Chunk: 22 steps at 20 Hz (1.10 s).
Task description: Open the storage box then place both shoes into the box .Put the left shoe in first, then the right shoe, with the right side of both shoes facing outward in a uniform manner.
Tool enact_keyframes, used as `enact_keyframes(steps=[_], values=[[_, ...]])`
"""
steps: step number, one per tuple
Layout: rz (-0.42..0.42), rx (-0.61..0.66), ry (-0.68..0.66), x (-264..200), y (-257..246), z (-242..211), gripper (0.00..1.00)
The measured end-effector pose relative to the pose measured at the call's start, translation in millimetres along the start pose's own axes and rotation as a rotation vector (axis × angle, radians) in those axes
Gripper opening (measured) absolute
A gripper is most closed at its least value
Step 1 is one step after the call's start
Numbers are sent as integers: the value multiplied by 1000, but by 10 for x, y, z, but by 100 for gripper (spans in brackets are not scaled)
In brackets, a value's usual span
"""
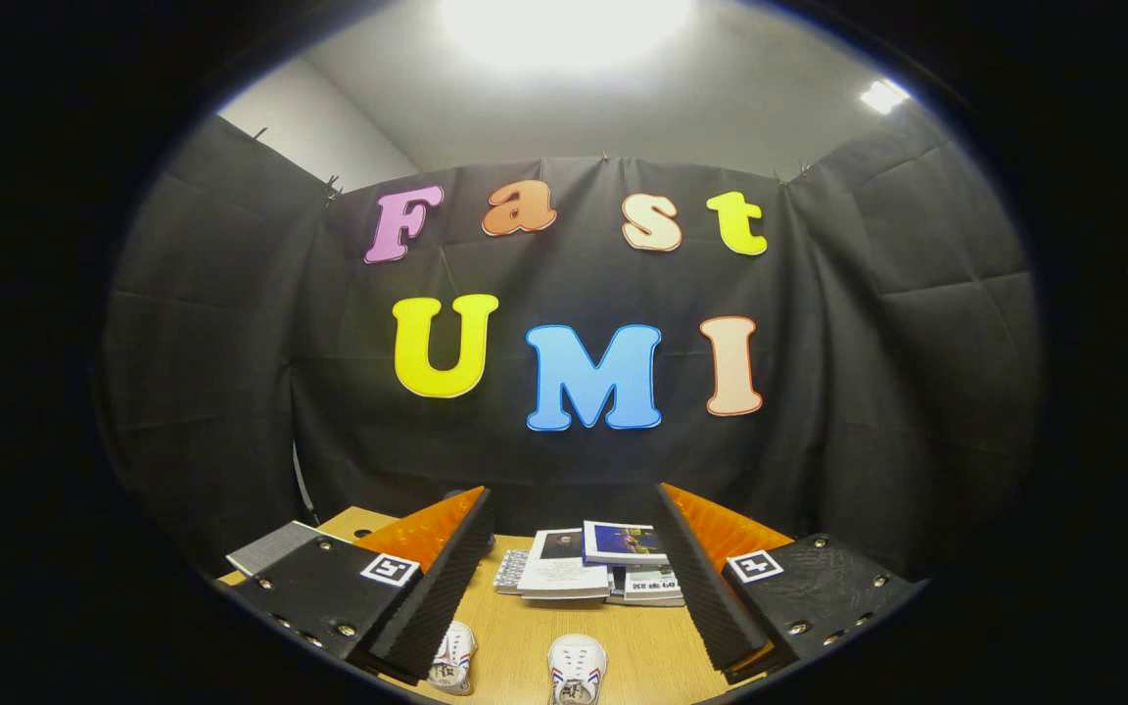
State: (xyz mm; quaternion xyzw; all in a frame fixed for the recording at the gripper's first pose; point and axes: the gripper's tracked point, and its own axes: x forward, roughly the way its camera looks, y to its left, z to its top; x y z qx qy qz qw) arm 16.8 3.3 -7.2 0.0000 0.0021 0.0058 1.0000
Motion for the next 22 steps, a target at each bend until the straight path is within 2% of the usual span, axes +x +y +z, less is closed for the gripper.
enact_keyframes(steps=[8,12,14,22], values=[[8,12,70,263,27,-399,99],[26,18,153,426,58,-774,99],[50,29,195,503,103,-957,99],[231,134,396,872,679,-1679,99]])
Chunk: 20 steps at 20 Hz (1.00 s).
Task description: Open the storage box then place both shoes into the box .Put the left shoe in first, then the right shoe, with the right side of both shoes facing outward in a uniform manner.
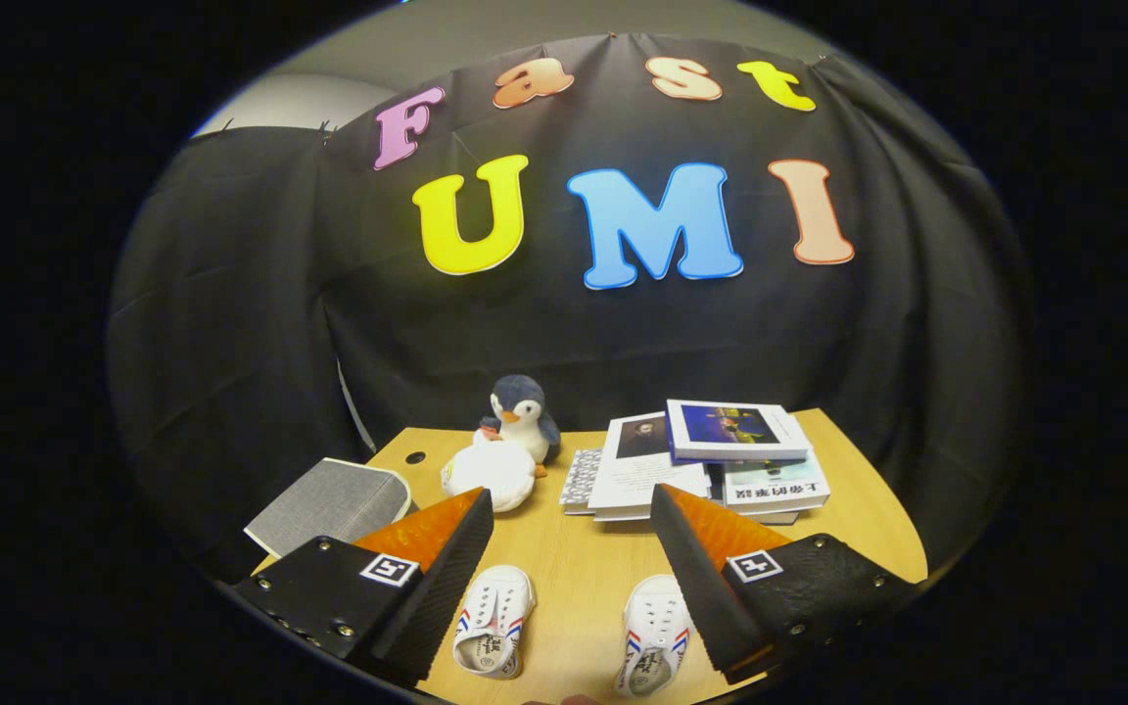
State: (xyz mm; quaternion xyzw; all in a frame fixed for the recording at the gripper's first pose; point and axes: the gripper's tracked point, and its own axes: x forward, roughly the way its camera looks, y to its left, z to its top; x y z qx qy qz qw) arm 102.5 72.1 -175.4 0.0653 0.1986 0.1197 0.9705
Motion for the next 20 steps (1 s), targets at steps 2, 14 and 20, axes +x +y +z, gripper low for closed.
enact_keyframes(steps=[2,14,20], values=[[40,23,35,151,120,-101,99],[552,449,364,915,1390,-832,96],[681,640,529,1147,1903,-1281,96]])
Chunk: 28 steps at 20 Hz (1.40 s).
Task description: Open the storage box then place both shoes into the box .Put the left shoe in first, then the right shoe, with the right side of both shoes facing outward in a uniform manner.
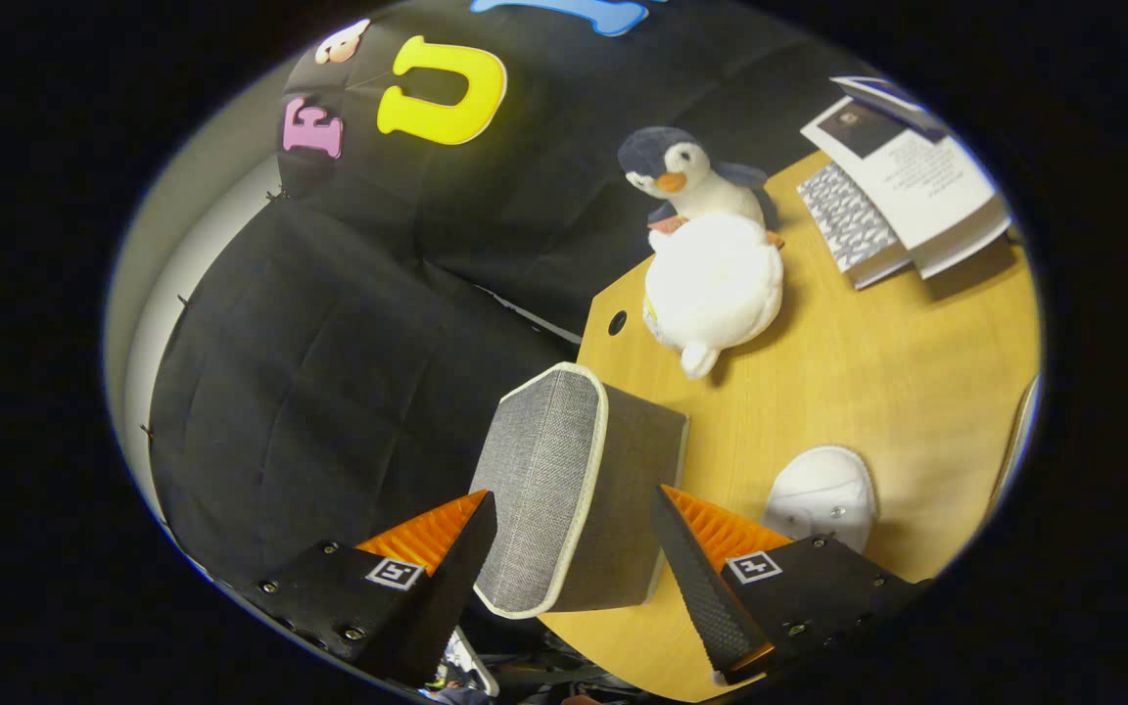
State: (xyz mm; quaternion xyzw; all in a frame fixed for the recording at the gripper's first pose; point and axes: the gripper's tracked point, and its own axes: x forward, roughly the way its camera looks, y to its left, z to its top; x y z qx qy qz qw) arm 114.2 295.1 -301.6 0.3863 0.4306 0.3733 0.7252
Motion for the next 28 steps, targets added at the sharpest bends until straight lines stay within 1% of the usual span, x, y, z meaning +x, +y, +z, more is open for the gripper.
enact_keyframes(steps=[2,4,5,7,9,10,11,12,13,14,15,16,17,18,19,23,28], values=[[44,80,28,153,-21,-106,96],[108,167,36,263,55,-154,96],[124,191,42,356,59,-195,96],[134,220,47,436,24,-229,96],[177,257,55,513,112,-217,96],[190,262,61,591,157,-207,96],[185,256,77,599,156,-243,94],[191,242,84,642,180,-240,93],[182,232,86,641,191,-240,88],[195,229,98,594,213,-225,75],[193,217,97,597,254,-251,70],[165,215,75,542,200,-180,45],[178,241,76,568,238,-158,20],[215,264,80,523,321,-117,18],[230,259,84,498,390,-114,15],[249,163,136,443,701,-162,15],[281,58,152,453,1186,-128,15]])
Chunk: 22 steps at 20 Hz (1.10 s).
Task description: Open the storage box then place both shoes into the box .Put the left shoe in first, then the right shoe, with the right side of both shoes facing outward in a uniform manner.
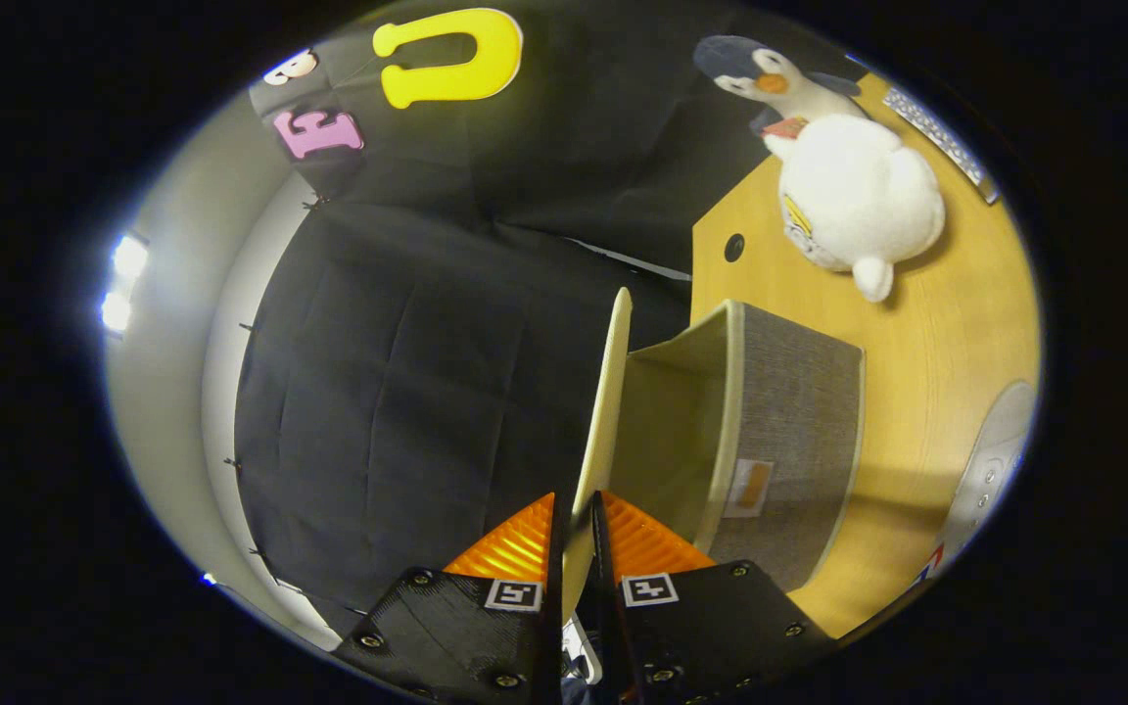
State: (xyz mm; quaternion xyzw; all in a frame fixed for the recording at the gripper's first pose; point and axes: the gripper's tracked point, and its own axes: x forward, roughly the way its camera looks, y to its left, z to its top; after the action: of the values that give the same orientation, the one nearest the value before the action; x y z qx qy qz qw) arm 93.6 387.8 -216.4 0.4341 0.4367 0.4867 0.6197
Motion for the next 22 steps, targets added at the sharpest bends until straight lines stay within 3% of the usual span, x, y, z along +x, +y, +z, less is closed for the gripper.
enact_keyframes(steps=[7,12,16,22], values=[[-8,-184,57,488,725,18,15],[-30,-298,104,1114,1121,-92,15],[-77,-371,133,1767,1230,-231,15],[-224,-441,152,2484,1138,-393,16]])
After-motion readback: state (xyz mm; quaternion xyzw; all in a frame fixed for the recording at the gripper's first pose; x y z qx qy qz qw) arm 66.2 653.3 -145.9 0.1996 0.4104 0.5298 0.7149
